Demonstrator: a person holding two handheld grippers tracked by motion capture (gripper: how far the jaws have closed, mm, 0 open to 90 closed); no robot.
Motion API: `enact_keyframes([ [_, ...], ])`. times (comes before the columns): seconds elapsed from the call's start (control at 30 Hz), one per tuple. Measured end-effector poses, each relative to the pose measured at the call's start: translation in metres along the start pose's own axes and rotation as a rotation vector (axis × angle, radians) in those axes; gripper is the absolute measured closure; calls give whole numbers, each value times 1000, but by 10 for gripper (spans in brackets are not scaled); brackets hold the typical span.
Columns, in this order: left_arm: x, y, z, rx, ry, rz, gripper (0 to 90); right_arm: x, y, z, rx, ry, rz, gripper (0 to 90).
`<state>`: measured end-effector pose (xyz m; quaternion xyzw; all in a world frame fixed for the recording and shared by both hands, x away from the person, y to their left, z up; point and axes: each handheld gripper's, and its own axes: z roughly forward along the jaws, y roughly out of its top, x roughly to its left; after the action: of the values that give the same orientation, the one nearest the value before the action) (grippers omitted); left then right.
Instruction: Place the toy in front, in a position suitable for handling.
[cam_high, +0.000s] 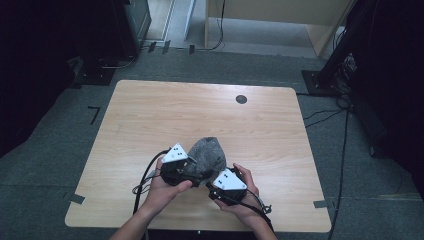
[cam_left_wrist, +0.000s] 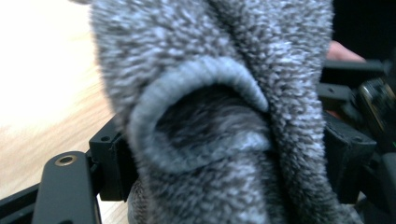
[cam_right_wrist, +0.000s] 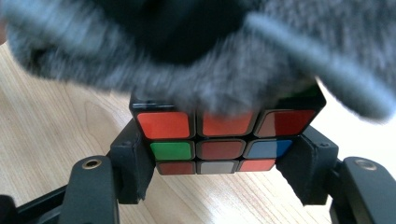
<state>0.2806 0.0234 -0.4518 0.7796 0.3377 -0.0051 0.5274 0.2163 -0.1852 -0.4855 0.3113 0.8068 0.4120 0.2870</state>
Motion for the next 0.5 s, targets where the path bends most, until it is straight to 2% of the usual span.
enact_keyframes([
  [0.03, 6, 0, -4, -17, -16, -34, 291, -1, 0, -1, -4, -2, 2, 346],
  [0.1, 12, 1, -10, -44, -23, -56, 357, -2, 1, -1, -7, -1, 5, 346],
  [0.13, 11, 3, -14, -68, -43, -37, 354, -4, 0, -2, -12, 1, 14, 346],
  [0.2, 8, 4, -15, -75, -56, -28, 333, -5, 0, -2, -11, 1, 16, 346],
  [0.23, 5, 5, -15, -77, -70, -15, 281, -6, 0, -2, -8, -1, 24, 346],
  [0.27, 2, 7, -15, -77, -79, 2, 281, -6, 0, -2, -8, -1, 24, 346],
  [0.3, -4, 7, -14, -76, -80, 26, 244, -7, -1, -2, -9, -4, 39, 345],
  [0.37, -12, 8, -13, -69, -58, 73, 242, -7, -1, -2, -10, -3, 43, 345],
  [0.4, -18, 8, -15, -90, -6, 119, 271, -6, -1, -1, -8, 0, 48, 345],
  [0.43, -20, 8, -17, -108, 17, 130, 295, -6, -1, -1, -8, 2, 45, 346],
  [0.47, -20, 9, -21, -128, 20, 124, 330, -5, -1, -1, -7, 3, 44, 346],
  [0.5, -20, 9, -21, -128, 20, 124, 373, -5, -1, -1, -7, 3, 44, 346],
])
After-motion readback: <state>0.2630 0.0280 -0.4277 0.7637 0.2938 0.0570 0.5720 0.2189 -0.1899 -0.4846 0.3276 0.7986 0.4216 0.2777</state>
